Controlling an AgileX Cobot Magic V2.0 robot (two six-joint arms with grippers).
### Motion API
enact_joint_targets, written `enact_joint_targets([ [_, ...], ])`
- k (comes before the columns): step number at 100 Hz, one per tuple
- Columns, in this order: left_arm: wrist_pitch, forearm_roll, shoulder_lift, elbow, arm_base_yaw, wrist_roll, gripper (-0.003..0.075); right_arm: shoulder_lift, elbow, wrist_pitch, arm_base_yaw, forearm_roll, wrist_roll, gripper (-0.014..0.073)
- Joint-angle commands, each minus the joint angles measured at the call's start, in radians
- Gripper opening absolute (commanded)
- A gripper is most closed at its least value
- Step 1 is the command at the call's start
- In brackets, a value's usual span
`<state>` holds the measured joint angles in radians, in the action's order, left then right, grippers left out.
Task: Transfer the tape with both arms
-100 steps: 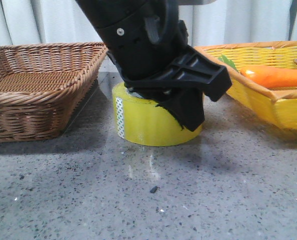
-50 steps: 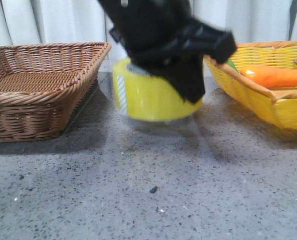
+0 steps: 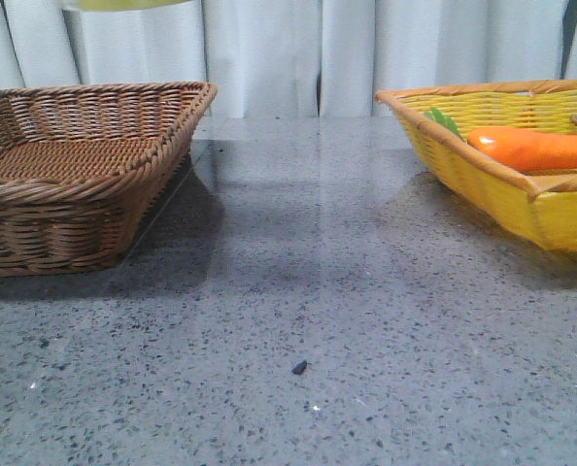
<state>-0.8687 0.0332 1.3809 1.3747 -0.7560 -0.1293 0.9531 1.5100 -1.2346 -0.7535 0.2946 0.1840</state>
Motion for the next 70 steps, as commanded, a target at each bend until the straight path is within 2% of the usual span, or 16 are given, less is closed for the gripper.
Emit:
enact_joint_targets([
  [1,0.038,-0.001,-0.040,-0.018,0.038,0.000,-0.0021,-0.013,0.017,0.073,0.003,0.030,0.002,-0.0074],
  [34,0.135,0.003,-0.035,-0.178,0.169,0.038,-0.0021,-0.013,0.017,0.073,0.003,0.019,0.002,-0.0074],
  [70,0.147,0.015,0.027,-0.233,0.186,0.038,-0.0007,-0.013,0.017,0.073,0.003,0.006,0.002,-0.0074],
])
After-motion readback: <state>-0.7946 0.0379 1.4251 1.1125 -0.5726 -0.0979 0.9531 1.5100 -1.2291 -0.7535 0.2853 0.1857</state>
